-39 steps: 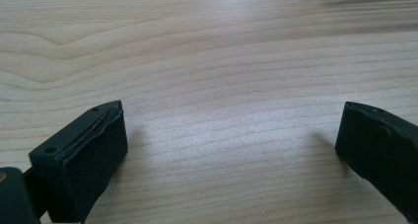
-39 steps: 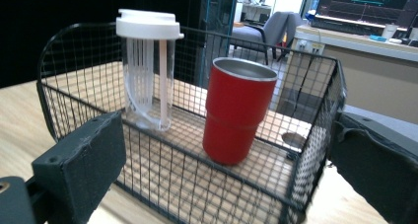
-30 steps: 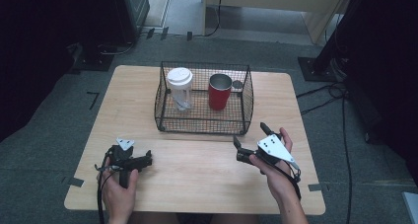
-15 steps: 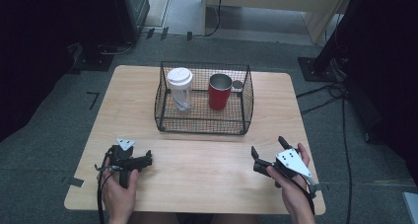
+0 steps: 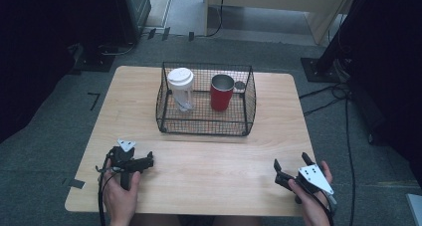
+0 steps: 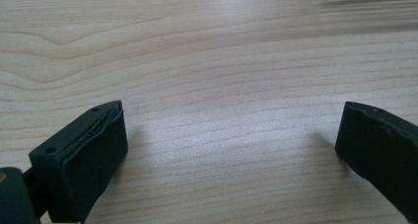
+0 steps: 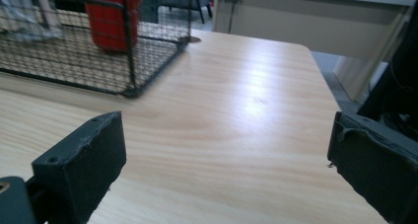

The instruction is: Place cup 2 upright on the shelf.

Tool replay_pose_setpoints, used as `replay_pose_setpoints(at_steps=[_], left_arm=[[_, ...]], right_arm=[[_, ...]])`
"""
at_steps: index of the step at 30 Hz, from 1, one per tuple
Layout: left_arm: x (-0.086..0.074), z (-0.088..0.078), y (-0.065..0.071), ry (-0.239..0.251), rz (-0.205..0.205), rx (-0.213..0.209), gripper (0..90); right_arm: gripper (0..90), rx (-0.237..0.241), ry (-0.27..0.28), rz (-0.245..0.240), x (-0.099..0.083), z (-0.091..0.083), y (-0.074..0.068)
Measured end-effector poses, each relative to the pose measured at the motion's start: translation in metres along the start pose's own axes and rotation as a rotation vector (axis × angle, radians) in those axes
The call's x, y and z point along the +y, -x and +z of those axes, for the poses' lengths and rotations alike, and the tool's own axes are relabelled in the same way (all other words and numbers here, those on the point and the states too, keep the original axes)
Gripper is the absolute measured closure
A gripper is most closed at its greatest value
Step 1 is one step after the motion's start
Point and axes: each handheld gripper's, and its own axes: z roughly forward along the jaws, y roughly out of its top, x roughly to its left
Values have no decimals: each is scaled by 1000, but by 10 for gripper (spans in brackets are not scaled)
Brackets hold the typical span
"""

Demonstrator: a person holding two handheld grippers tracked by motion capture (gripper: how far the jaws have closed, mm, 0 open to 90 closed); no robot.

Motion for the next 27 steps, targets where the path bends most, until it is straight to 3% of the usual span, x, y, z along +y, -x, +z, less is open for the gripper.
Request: replay_pose_setpoints(at_steps=[6, 12, 17, 22, 27], left_arm=[[0, 0, 1, 0, -1, 1, 1], [-1, -1, 2, -2, 6, -2, 1], [-1, -1, 2, -1, 7, -5, 1], [-1, -1, 2, 1, 6, -4, 1], [-1, -1, 2, 1, 6, -4, 1]], right_arm=[[15, -40, -22, 16, -12, -10, 17], [15, -86, -54, 3, -14, -16, 29], [15, -97, -150, -19, -14, -16, 34], [15, -78, -238, 3, -14, -14, 35], [16, -79, -326, -8, -14, -9, 37]])
